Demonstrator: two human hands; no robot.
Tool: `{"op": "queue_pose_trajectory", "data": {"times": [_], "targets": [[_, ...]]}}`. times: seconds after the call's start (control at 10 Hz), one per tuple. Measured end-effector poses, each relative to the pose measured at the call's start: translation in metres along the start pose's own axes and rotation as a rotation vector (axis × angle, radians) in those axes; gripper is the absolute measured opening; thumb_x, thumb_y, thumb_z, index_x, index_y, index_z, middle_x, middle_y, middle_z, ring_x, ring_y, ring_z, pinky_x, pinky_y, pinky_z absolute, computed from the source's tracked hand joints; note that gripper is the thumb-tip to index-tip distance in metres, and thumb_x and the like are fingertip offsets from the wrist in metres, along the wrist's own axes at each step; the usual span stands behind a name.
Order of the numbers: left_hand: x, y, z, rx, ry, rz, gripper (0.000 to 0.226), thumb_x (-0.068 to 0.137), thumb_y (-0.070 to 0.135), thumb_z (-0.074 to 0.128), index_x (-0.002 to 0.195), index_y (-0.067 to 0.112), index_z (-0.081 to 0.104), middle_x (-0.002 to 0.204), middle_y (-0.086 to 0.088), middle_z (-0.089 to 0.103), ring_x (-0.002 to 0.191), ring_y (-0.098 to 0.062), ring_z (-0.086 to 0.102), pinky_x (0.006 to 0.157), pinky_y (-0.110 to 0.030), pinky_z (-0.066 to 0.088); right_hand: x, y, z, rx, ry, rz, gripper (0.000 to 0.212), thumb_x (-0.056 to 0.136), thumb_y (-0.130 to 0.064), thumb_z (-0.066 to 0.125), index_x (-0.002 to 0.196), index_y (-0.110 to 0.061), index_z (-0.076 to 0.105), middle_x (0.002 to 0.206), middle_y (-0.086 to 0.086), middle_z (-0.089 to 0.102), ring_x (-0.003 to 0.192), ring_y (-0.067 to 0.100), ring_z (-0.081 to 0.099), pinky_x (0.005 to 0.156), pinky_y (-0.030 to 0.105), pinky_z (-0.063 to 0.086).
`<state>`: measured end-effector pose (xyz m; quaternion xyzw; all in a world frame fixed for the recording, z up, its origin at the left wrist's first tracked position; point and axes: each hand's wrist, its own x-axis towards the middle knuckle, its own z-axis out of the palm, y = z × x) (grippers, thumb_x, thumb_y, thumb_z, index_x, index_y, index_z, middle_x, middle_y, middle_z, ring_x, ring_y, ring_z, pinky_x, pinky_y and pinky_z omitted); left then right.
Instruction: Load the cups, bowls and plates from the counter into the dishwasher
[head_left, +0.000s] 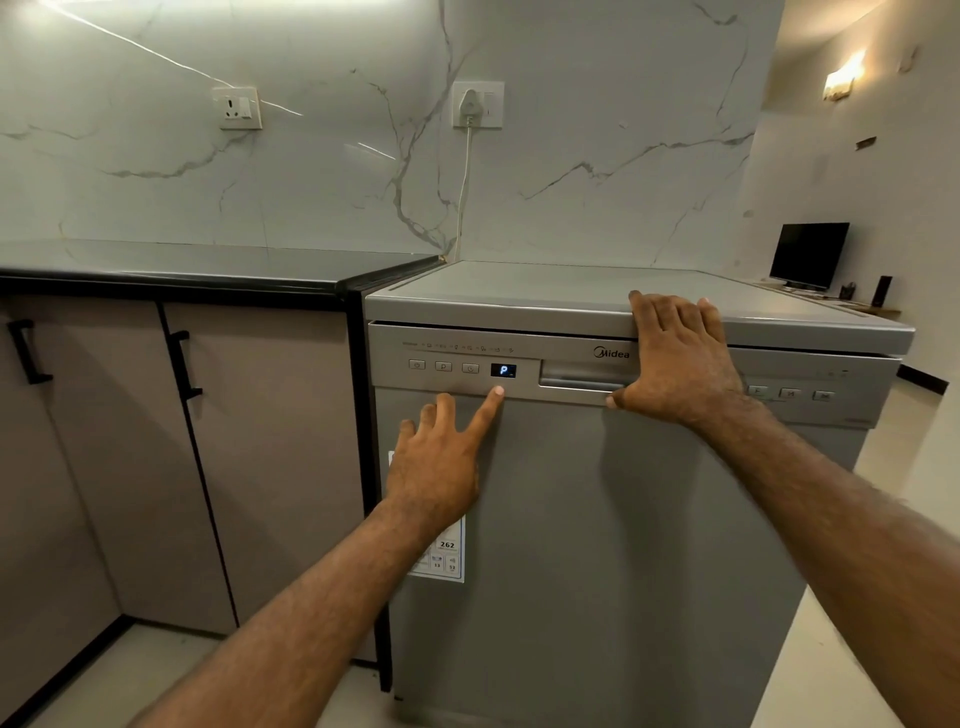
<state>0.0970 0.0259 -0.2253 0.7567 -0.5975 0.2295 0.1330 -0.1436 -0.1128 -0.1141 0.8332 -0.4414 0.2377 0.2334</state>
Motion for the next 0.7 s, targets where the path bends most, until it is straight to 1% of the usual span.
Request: {"op": "queue_pose_trajectory", "data": {"times": [0.1, 0.2, 0.3, 0.4, 0.5, 0.6, 0.7], "targets": [[-0.002, 0.003, -0.008, 0.008, -0.062, -0.015, 0.115, 0.093, 0.029, 0.069, 0.153, 0.046, -0.028, 0.157, -0.021, 0.022, 0.144, -0.040, 0.032, 0.117, -0.060, 0.031, -0.001, 0.000, -0.001, 0.009, -0.006, -0.001, 0.128, 0.061, -0.066, 0.079, 0.157, -0.016, 0.009, 0.154, 0.007, 0.027, 0.146, 0.030, 0.021, 0.125, 0.051, 0.001], [-0.003, 0.008, -0.015, 0.007, -0.115, -0.014, 0.116, 0.092, 0.032, 0.070, 0.153, 0.043, -0.029, 0.158, -0.021, 0.023, 0.145, -0.039, 0.032, 0.118, -0.060, 0.030, -0.002, 0.000, -0.003, 0.021, 0.012, 0.002, 0.126, 0.063, -0.068, 0.076, 0.157, -0.016, 0.010, 0.155, 0.007, 0.027, 0.146, 0.029, 0.021, 0.125, 0.050, 0.001], [-0.003, 0.009, -0.018, -0.004, -0.131, -0.005, 0.114, 0.092, 0.036, 0.069, 0.155, 0.039, -0.025, 0.157, -0.019, 0.026, 0.144, -0.037, 0.034, 0.118, -0.058, 0.031, -0.002, -0.001, -0.003, 0.016, 0.017, 0.003, 0.123, 0.067, -0.072, 0.072, 0.157, -0.016, 0.010, 0.156, 0.007, 0.027, 0.146, 0.029, 0.021, 0.125, 0.050, 0.001], [0.002, 0.009, -0.022, -0.017, -0.106, 0.011, 0.109, 0.093, 0.043, 0.067, 0.158, 0.035, -0.020, 0.156, -0.018, 0.028, 0.144, -0.036, 0.035, 0.118, -0.058, 0.032, -0.003, -0.002, -0.003, 0.023, 0.019, 0.020, 0.119, 0.072, -0.078, 0.064, 0.158, -0.017, 0.010, 0.157, 0.007, 0.026, 0.147, 0.029, 0.020, 0.125, 0.050, 0.001], [0.006, 0.013, -0.029, -0.020, -0.064, 0.021, 0.101, 0.094, 0.049, 0.064, 0.160, 0.034, -0.010, 0.154, -0.016, 0.032, 0.140, -0.035, 0.040, 0.115, -0.057, 0.036, -0.003, -0.004, 0.002, 0.042, 0.057, 0.033, 0.110, 0.079, -0.085, 0.045, 0.158, -0.016, 0.014, 0.157, 0.006, 0.028, 0.147, 0.027, 0.022, 0.125, 0.050, 0.002], [0.007, 0.012, -0.038, -0.049, 0.029, 0.043, 0.097, 0.093, 0.049, 0.063, 0.161, 0.034, -0.004, 0.148, -0.015, 0.036, 0.133, -0.033, 0.046, 0.111, -0.052, 0.042, -0.002, -0.003, 0.000, 0.052, 0.090, 0.049, 0.107, 0.080, -0.088, 0.032, 0.157, -0.014, 0.020, 0.155, 0.008, 0.033, 0.145, 0.028, 0.026, 0.124, 0.051, 0.007], [0.022, -0.006, -0.054, -0.051, 0.402, 0.067, 0.092, 0.092, 0.051, 0.063, 0.163, 0.027, 0.010, 0.138, -0.014, 0.041, 0.124, -0.030, 0.048, 0.109, -0.050, 0.043, -0.002, -0.016, -0.005, 0.142, 0.162, 0.074, 0.100, 0.086, -0.087, 0.017, 0.157, -0.017, 0.023, 0.156, 0.008, 0.035, 0.148, 0.028, 0.025, 0.123, 0.055, 0.010]]}}
